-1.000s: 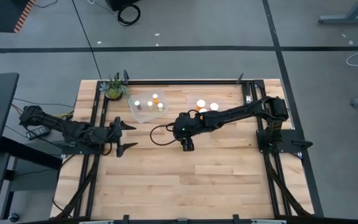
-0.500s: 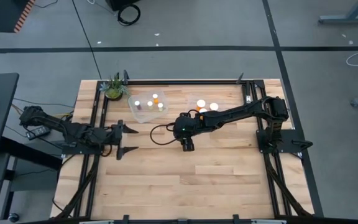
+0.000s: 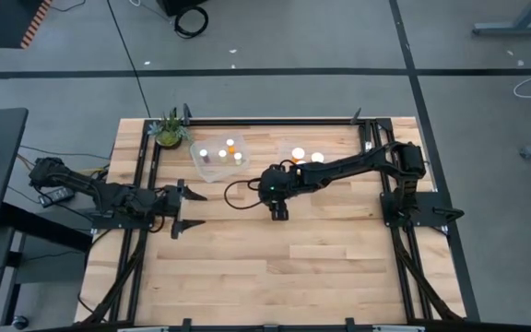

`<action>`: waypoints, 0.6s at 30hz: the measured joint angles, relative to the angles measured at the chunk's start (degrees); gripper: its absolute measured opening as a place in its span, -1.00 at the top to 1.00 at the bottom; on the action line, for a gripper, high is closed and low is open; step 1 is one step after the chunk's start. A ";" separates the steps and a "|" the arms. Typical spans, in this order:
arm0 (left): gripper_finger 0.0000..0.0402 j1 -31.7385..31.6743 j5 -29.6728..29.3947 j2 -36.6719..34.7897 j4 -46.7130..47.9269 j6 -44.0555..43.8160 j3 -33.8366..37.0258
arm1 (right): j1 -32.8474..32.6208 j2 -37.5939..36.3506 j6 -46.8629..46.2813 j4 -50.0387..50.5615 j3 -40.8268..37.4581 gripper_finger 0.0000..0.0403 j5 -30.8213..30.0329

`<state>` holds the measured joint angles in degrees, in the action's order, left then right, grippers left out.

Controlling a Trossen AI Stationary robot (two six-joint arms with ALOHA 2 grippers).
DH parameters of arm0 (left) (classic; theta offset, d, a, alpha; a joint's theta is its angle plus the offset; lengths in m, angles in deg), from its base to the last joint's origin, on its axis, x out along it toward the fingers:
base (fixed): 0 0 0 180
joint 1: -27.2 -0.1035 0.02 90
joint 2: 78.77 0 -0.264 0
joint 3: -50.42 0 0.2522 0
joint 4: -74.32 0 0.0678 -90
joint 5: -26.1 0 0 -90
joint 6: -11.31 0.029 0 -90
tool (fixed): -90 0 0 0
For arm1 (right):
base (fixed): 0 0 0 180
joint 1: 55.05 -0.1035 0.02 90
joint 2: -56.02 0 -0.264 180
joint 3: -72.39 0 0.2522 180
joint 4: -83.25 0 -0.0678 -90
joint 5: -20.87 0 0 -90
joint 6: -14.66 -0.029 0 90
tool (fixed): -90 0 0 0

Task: Pick and place medicine bottles into bin by pill shape (circle, oval)
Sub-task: Put the orange pill bottle into the right bin

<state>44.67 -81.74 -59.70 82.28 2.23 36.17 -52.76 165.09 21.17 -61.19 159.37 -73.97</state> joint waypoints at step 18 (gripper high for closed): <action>-0.84 0.00 -0.09 0.02 -0.28 -3.36 0.02 | -0.04 0.02 -1.45 -0.31 -1.14 -0.11 -2.10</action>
<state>44.67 -81.83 -59.68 82.00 -1.13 36.19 -52.81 165.12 19.72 -61.51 158.23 -76.07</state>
